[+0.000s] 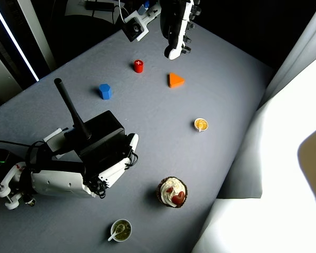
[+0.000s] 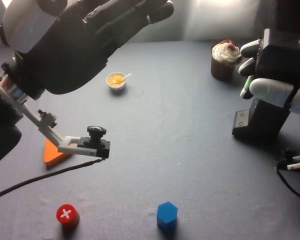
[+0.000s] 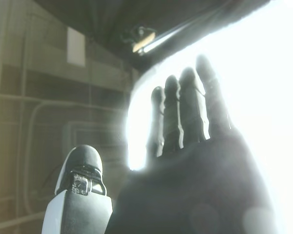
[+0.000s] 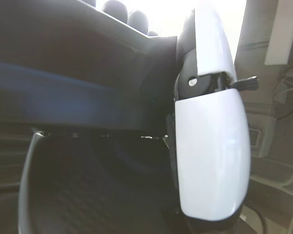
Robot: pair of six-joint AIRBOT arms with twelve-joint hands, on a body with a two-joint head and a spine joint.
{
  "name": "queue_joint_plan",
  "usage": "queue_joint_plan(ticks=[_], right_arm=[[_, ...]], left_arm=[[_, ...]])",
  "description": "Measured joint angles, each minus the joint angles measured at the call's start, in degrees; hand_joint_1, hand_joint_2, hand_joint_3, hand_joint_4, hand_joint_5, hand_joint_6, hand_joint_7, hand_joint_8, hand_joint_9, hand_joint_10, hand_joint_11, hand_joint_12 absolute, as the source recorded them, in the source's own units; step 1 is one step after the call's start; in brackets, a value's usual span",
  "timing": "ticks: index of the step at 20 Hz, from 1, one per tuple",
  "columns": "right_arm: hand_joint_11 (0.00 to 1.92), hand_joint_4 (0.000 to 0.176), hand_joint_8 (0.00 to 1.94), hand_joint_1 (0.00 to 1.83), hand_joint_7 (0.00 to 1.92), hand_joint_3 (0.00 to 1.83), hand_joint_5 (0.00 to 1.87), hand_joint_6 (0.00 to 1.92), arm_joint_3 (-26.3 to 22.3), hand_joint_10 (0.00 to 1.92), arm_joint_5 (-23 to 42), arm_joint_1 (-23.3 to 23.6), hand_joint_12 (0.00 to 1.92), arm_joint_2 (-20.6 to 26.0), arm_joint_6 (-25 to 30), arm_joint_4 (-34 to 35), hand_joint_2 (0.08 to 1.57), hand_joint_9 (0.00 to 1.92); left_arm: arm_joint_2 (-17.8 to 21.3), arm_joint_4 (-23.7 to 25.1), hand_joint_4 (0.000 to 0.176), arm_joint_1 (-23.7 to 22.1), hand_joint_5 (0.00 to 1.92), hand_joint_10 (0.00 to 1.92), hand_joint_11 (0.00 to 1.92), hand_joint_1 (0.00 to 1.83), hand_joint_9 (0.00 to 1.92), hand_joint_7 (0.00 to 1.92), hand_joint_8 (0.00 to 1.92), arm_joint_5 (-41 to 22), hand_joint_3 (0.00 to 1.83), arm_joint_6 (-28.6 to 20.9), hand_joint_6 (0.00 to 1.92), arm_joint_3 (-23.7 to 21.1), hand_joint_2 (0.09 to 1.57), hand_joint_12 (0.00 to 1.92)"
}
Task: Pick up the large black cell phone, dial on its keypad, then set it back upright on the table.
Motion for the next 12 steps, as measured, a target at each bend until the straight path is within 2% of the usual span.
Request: queue_joint_plan(ticks=[1,2,4,5,6,7,8,9,10,12], right_arm=[[0.95,0.0,1.01,1.22,1.0,0.0,0.84,1.15,0.0,0.44,0.02,0.0,0.96,0.0,0.0,-0.09,1.15,1.09],[0.95,0.0,1.03,1.21,0.99,0.0,0.83,1.16,0.0,0.29,0.02,0.0,0.95,0.0,0.0,-0.24,1.16,1.13],[0.9,0.006,1.1,1.19,0.93,0.0,0.8,1.23,0.02,0.17,0.02,0.0,0.95,0.0,0.0,-0.42,1.17,1.1],[0.86,0.0,0.54,1.13,0.88,0.0,0.8,1.24,0.13,0.14,0.02,0.0,0.96,0.0,0.0,-0.57,1.2,1.07],[0.81,0.0,0.25,1.1,0.91,0.0,0.78,1.27,0.13,0.1,0.04,0.0,0.98,0.0,0.0,-0.57,1.21,1.04],[0.78,0.0,0.11,1.1,0.94,0.0,0.81,1.23,0.17,0.07,0.02,0.0,1.0,0.0,0.0,-0.7,1.2,1.04],[0.73,0.0,0.05,1.04,0.94,0.0,0.75,0.56,0.17,0.05,0.04,0.0,1.02,0.0,0.0,-0.9,1.15,1.02],[0.72,0.0,0.02,1.02,0.93,0.0,0.8,0.23,0.17,0.04,0.04,0.0,1.03,0.0,0.0,-0.92,1.13,1.01],[0.7,0.0,0.0,1.0,0.89,0.0,0.82,0.09,0.17,0.02,-0.07,0.0,1.03,0.0,0.0,-0.92,1.13,1.01],[0.66,0.0,0.0,0.98,0.84,0.0,0.8,0.01,0.17,0.01,-0.07,0.0,1.06,0.0,0.0,-0.98,1.11,0.99]], left_arm=[[0.0,-0.04,0.0,0.02,0.21,0.0,0.0,0.0,0.21,0.22,0.0,0.0,0.0,0.0,0.0,0.0,1.19,0.58],[0.0,-0.07,0.0,0.0,0.19,0.0,0.0,0.0,0.19,0.21,0.0,-0.02,0.0,0.0,0.0,0.0,1.19,0.54],[0.0,-0.07,0.0,0.0,0.19,0.01,0.0,0.0,0.22,0.23,0.01,-0.02,0.0,0.0,0.0,0.0,1.19,0.59],[0.0,-0.11,0.0,0.02,0.19,0.01,0.0,0.0,0.21,0.22,0.0,-0.02,0.0,0.0,0.0,0.0,1.18,0.59],[0.0,-0.2,0.0,0.02,0.19,0.0,0.0,0.0,0.21,0.22,0.0,-0.02,0.0,0.0,0.0,0.0,1.18,0.59],[0.0,-0.31,0.0,0.0,0.19,0.0,0.0,0.0,0.21,0.22,0.0,-0.02,0.0,0.0,0.0,0.0,1.19,0.59],[0.0,-0.42,0.0,0.02,0.2,0.0,0.0,0.0,0.22,0.22,0.0,-0.02,0.0,0.0,0.0,0.0,1.19,0.59],[0.0,-0.48,0.0,0.0,0.19,0.0,0.0,0.0,0.2,0.21,0.0,-0.02,0.0,0.0,0.0,0.0,1.19,0.56],[0.0,-0.48,0.0,0.02,0.19,0.0,0.0,0.0,0.2,0.21,0.0,-0.02,0.0,0.02,0.0,0.0,1.19,0.55],[0.0,-0.48,0.0,0.0,0.17,0.0,0.0,0.0,0.19,0.2,0.0,-0.02,0.0,0.0,0.0,0.0,1.19,0.54]])
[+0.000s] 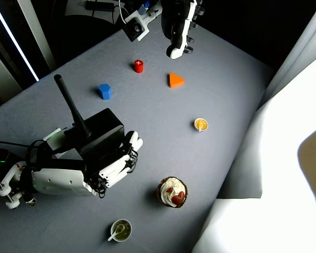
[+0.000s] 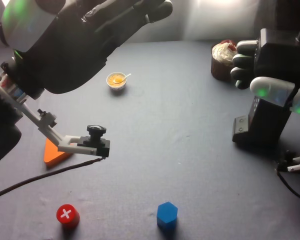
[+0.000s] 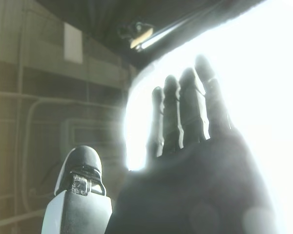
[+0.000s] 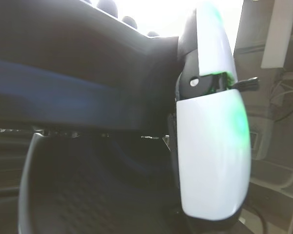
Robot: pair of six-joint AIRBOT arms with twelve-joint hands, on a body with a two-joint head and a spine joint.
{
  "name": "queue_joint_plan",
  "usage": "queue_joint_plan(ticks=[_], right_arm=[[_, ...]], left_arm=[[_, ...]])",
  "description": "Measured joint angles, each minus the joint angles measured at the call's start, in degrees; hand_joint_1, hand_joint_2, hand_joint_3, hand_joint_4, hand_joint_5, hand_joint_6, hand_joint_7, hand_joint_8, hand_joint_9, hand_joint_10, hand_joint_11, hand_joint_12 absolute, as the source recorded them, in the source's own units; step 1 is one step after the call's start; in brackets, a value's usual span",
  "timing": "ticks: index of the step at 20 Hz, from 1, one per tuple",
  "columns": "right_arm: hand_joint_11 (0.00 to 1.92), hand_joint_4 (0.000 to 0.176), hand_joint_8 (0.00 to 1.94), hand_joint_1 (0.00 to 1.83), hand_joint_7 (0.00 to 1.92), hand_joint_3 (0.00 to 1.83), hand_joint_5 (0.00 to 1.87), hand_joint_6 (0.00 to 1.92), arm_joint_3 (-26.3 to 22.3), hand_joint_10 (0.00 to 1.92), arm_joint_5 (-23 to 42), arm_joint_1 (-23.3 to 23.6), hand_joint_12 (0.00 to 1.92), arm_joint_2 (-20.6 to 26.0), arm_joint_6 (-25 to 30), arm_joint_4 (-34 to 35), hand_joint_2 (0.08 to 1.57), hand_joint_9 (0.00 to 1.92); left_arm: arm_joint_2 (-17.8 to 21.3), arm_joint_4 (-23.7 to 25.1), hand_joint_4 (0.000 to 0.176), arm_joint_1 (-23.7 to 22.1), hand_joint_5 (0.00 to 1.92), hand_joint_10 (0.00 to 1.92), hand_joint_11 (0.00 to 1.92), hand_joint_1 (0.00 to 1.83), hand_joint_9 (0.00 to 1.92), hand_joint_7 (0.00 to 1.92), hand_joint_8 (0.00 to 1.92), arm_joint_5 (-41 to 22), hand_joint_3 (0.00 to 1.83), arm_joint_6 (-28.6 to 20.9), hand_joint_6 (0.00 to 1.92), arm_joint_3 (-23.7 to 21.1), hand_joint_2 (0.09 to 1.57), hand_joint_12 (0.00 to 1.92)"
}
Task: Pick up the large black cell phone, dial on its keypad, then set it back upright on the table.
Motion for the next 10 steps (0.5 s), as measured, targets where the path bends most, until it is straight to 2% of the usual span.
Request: queue_joint_plan(ticks=[6,10], right_arm=[[0.52,0.0,0.0,0.89,0.78,0.0,0.73,0.0,0.2,0.0,0.0,0.0,1.13,0.0,0.0,0.0,1.07,0.9],[0.42,0.0,0.0,0.82,0.73,0.0,0.69,0.0,0.59,0.0,-0.02,0.0,1.13,0.0,0.0,-0.37,1.07,0.82]], left_arm=[[0.0,0.0,0.0,0.0,0.19,0.01,0.0,0.0,0.22,0.23,0.01,-0.02,0.0,0.0,0.01,0.0,1.18,0.59],[0.0,-0.46,0.0,0.0,0.19,0.0,0.0,0.0,0.19,0.2,0.0,-0.07,0.0,0.04,0.01,0.0,1.19,0.53]])
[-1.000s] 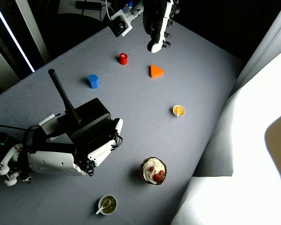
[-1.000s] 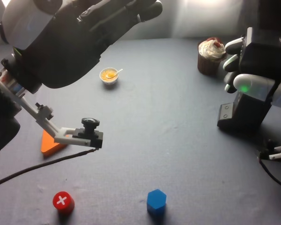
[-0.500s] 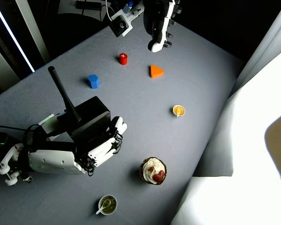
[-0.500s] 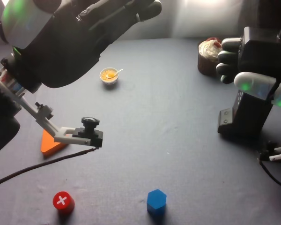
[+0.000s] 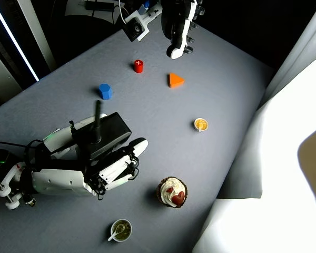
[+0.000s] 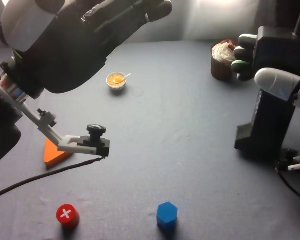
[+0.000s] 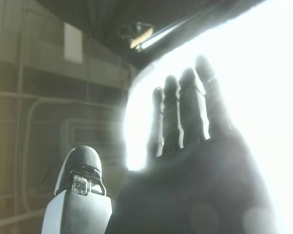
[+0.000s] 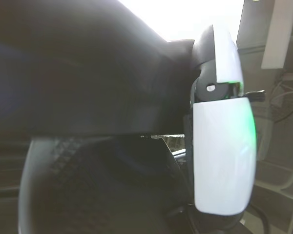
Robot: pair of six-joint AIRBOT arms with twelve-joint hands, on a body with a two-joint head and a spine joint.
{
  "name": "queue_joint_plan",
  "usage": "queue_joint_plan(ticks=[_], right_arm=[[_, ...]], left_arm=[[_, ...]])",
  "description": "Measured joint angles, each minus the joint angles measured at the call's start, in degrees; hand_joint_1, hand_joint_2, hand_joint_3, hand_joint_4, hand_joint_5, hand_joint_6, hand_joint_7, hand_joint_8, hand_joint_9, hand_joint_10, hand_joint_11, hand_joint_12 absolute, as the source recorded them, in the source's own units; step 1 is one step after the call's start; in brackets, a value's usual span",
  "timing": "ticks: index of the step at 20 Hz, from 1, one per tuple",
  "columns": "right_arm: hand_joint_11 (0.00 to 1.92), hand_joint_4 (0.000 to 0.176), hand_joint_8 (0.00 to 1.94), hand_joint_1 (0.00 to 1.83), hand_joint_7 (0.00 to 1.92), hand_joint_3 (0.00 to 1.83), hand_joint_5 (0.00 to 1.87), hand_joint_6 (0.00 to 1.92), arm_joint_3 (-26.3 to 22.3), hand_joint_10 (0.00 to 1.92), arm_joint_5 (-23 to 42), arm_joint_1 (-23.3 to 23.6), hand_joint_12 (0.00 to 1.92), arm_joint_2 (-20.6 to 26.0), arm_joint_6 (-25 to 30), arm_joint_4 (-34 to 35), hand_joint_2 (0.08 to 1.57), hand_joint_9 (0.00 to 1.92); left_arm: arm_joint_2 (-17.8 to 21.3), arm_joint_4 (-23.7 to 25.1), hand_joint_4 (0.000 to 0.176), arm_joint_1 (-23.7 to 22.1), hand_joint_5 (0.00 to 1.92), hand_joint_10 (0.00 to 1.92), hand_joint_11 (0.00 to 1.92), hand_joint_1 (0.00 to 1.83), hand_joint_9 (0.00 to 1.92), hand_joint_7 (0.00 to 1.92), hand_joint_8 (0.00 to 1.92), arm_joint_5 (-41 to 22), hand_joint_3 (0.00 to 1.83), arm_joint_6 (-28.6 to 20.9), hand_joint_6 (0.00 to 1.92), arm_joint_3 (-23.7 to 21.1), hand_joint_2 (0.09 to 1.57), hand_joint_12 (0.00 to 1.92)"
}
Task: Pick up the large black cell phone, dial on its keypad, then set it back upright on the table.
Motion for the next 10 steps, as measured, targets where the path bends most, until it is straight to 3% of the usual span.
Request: queue_joint_plan(ticks=[4,10], right_arm=[[0.38,0.0,0.0,0.81,0.7,0.0,0.69,0.0,0.07,0.0,0.0,0.0,1.09,0.0,0.0,0.11,1.07,0.75],[0.12,0.0,0.0,0.68,0.5,0.0,0.52,0.0,0.07,0.0,0.04,0.0,1.04,0.0,0.0,0.02,1.05,0.5]], left_arm=[[0.0,-0.57,0.0,0.02,0.2,0.0,0.0,0.0,0.2,0.22,0.0,-0.09,0.0,0.0,0.0,0.0,1.18,0.54],[0.0,-0.63,0.0,0.0,0.18,0.0,0.0,0.0,0.2,0.21,0.0,-0.13,0.0,0.04,0.0,0.0,1.18,0.54]])
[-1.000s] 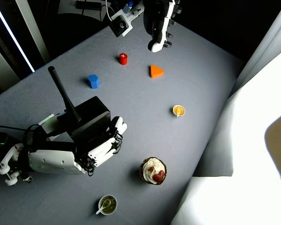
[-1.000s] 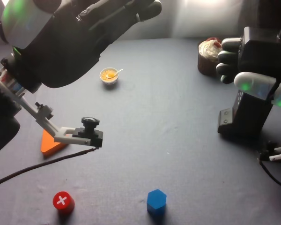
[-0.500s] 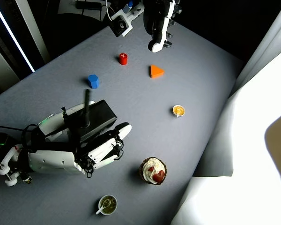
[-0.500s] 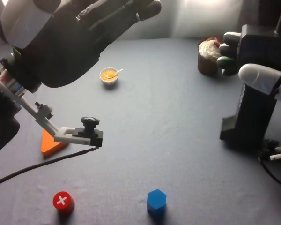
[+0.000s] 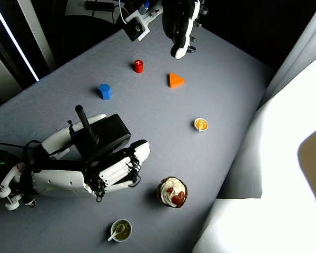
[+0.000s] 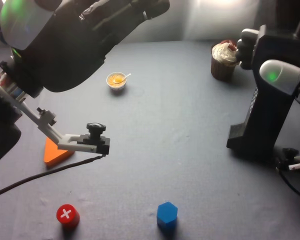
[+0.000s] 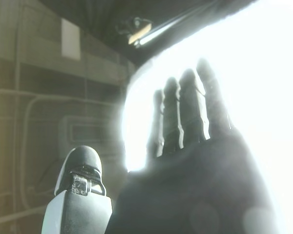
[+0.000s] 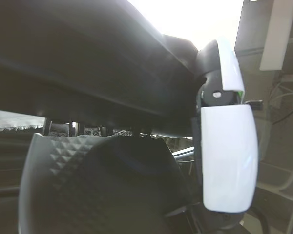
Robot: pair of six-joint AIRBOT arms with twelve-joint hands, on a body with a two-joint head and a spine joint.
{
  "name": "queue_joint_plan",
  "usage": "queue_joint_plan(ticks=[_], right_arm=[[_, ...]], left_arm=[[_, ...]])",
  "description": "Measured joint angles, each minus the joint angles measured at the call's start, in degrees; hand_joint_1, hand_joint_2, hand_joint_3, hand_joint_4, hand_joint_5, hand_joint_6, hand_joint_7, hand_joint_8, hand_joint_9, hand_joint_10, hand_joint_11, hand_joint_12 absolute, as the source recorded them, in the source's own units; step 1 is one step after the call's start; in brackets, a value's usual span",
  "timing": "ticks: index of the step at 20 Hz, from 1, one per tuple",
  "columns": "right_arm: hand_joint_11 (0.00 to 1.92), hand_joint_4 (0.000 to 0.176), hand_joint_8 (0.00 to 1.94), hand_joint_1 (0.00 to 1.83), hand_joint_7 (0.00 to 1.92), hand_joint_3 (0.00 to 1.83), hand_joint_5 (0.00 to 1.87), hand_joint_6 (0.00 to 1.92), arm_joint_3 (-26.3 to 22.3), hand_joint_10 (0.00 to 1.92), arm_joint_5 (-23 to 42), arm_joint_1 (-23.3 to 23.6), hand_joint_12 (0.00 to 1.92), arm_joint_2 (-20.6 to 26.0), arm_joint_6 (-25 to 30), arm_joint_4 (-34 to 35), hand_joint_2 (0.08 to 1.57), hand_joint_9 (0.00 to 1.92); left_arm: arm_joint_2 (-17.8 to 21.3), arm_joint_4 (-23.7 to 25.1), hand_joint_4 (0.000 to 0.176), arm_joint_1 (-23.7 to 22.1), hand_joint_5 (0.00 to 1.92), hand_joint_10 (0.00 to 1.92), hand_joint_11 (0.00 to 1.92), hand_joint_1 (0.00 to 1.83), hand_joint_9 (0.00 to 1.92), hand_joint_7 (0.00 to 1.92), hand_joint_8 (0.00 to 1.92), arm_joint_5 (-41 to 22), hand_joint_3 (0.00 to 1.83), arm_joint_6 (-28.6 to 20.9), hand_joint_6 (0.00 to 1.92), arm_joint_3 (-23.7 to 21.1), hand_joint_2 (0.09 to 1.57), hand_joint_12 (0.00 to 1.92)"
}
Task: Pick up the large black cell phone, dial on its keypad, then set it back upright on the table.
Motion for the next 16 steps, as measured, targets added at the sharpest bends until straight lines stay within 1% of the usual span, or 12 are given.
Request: queue_joint_plan(ticks=[1,2,3,5,8,10,11,12,14,15,16], right_arm=[[0.07,0.0,0.0,0.67,0.44,0.0,0.47,0.0,0.0,0.0,0.04,0.0,1.02,0.0,0.02,0.0,1.04,0.44],[0.03,0.0,0.0,0.61,0.39,0.0,0.41,0.0,0.02,0.0,0.13,0.0,1.01,0.0,0.02,-0.02,1.04,0.4],[0.01,0.0,0.0,0.59,0.37,0.0,0.4,0.0,0.17,0.0,0.2,0.0,1.0,0.0,0.07,-0.15,1.04,0.38],[0.0,0.0,0.0,0.59,0.35,0.0,0.38,0.0,0.17,0.0,0.42,0.0,1.0,0.04,0.04,0.02,0.99,0.37],[0.0,0.0,0.0,0.56,0.34,0.0,0.36,0.0,0.17,0.0,0.42,0.0,0.96,0.09,0.04,-0.2,0.97,0.35],[0.0,0.0,0.0,0.52,0.31,0.0,0.34,0.0,-0.11,0.0,0.37,0.07,0.87,0.24,0.0,-0.22,0.96,0.31],[0.0,0.0,0.0,0.5,0.31,0.0,0.33,0.0,-0.44,0.0,0.42,0.15,0.86,0.44,-0.04,-0.26,0.95,0.31],[0.0,0.001,0.0,0.47,0.29,0.0,0.3,0.0,-0.81,0.0,0.46,0.31,0.83,0.48,-0.07,-0.02,0.96,0.29],[0.0,0.004,0.0,0.47,0.29,0.0,0.3,0.0,-1.7,0.0,0.66,0.66,0.81,0.61,-0.2,-0.04,0.95,0.29],[0.0,0.014,0.0,0.44,0.27,0.0,0.27,0.0,-2.36,0.0,0.79,0.66,0.76,0.81,-0.42,-0.2,0.93,0.26],[0.0,0.014,0.0,0.44,0.27,0.0,0.27,0.0,-2.8,0.0,0.85,0.66,0.76,0.94,-0.61,-0.35,0.93,0.26]], left_arm=[[0.0,-0.2,0.0,0.0,0.19,0.0,0.0,0.0,0.2,0.21,0.0,-0.02,0.0,0.07,0.0,0.0,1.18,0.55],[0.0,-0.61,0.0,0.02,0.17,0.0,0.0,0.0,0.2,0.21,0.0,-0.04,0.0,0.2,0.0,0.0,1.18,0.52],[-0.07,-1.6,0.0,0.0,0.17,0.0,0.0,0.0,0.2,0.21,0.0,-0.17,0.0,0.39,0.0,-0.15,1.18,0.51],[-0.13,-2.43,0.0,0.0,0.18,0.0,0.0,0.0,0.19,0.2,0.0,-0.22,0.0,0.42,0.0,-0.17,1.18,0.52],[-0.13,-2.34,0.0,0.02,0.18,0.0,0.0,0.0,0.19,0.2,0.0,-0.22,0.0,0.57,0.0,-0.17,1.19,0.5],[-0.13,-2.43,0.0,0.0,0.18,0.0,0.0,0.0,0.19,0.2,0.0,-0.22,0.0,0.57,0.0,-0.17,1.19,0.51],[-0.2,-2.6,0.0,0.0,0.18,0.0,0.0,0.0,0.19,0.2,0.0,-0.26,0.0,0.61,0.0,-0.17,1.18,0.51],[-0.24,-2.91,0.0,0.0,0.17,0.0,0.0,0.0,0.19,0.2,0.0,-0.35,0.0,0.63,0.0,-0.22,1.18,0.51],[-0.31,-3.02,0.0,0.02,0.17,0.0,0.0,0.0,0.18,0.2,0.0,-0.61,0.0,0.74,0.0,-0.24,1.18,0.51],[-0.31,-3.04,0.0,0.02,0.17,0.0,0.0,0.0,0.18,0.2,0.0,-0.63,0.0,0.81,0.0,-0.24,1.18,0.51],[-0.31,-3.08,0.0,0.0,0.17,0.0,0.0,0.0,0.18,0.2,0.0,-0.61,0.0,0.81,0.0,-0.22,1.18,0.51]])
